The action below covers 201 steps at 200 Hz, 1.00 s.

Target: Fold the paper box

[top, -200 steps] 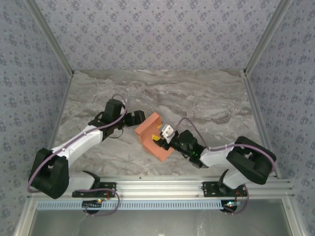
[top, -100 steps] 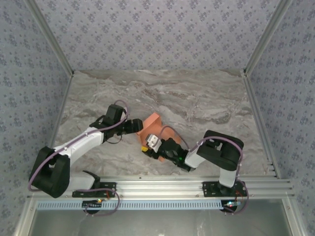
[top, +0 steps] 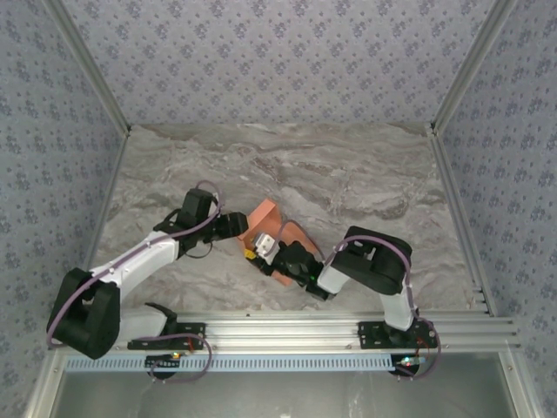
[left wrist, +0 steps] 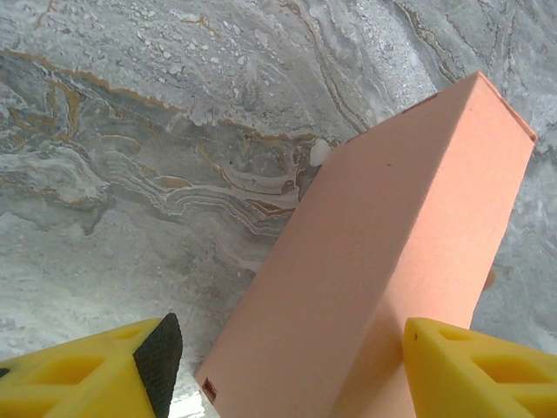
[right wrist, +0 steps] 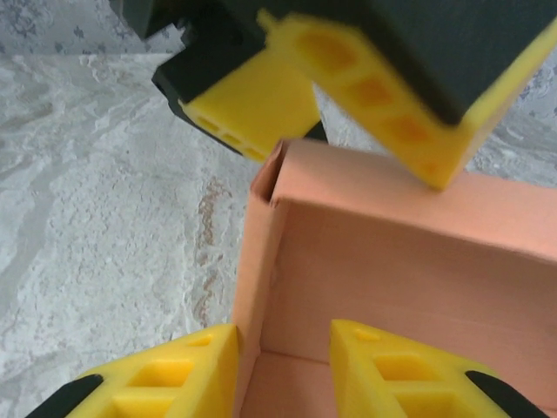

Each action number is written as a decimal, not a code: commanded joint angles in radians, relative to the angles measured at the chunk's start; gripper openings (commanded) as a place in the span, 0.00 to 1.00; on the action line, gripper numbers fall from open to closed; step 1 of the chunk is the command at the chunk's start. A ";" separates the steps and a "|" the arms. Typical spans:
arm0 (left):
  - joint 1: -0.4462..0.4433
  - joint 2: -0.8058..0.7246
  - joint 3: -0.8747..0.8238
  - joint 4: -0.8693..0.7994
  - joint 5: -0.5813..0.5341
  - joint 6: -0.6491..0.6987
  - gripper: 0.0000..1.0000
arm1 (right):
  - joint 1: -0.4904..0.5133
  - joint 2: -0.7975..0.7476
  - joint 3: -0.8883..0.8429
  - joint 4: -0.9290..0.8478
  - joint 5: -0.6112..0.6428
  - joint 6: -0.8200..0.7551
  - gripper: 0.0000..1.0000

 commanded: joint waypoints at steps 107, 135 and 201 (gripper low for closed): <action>0.007 -0.101 -0.175 0.042 0.070 -0.164 0.55 | 0.021 0.060 0.071 0.080 -0.049 -0.012 0.32; 0.006 -0.101 -0.178 0.061 0.058 -0.203 0.53 | 0.039 0.084 0.102 0.063 -0.086 -0.018 0.35; 0.007 -0.103 -0.190 0.058 0.021 -0.250 0.51 | 0.042 0.075 0.119 0.041 -0.130 -0.010 0.49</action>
